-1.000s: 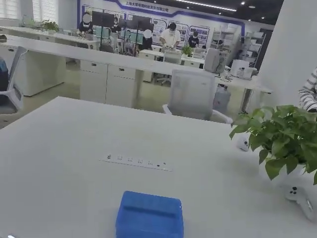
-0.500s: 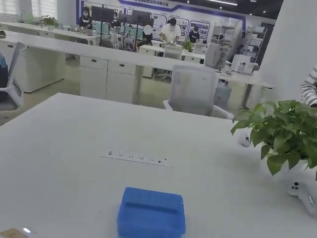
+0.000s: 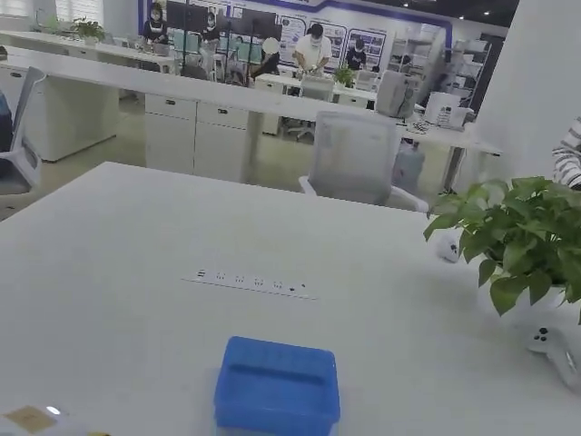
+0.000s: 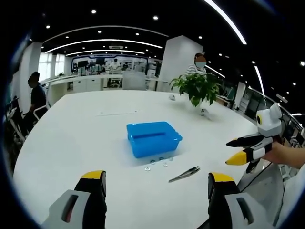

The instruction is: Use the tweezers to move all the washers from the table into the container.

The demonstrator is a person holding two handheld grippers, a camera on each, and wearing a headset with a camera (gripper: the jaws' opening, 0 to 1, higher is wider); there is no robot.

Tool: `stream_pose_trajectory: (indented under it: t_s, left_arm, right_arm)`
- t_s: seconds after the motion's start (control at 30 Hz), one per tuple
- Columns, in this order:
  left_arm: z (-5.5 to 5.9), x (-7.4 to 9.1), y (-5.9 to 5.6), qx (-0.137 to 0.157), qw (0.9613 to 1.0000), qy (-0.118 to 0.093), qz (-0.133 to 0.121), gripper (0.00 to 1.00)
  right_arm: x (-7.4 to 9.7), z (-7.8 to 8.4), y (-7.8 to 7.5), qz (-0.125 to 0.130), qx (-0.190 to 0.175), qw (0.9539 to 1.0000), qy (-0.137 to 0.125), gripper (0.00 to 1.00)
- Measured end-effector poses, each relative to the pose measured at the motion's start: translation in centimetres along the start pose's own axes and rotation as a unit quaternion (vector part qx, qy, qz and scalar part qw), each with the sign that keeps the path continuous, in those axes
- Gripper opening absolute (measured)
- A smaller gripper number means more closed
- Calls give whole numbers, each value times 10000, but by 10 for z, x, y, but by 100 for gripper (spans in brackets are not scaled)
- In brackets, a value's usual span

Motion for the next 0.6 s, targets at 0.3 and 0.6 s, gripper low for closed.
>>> stream_pose_trajectory:
  t_s: [0.3,0.6]
  left_arm:
    - [-1,-6,0,143,9998,-6,115,91]
    - [2,-31,-3,16,9979,248,603,69]
  right_arm:
    - [-4,-1,-1,-28,-5,10000,46,84]
    - [-9,1,-2,-39,-70,9999,118,81]
Point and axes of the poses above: the centre of the closed fingertips' face, and the gripper's own axes: x roughly backward along the fingers, y roughly to its left, z roughly out of its underside, the point moved 9 cm from there along x, roughly backward along the fingers, and after that the axes turned 3 degrees about x, right-handed, at the moved point
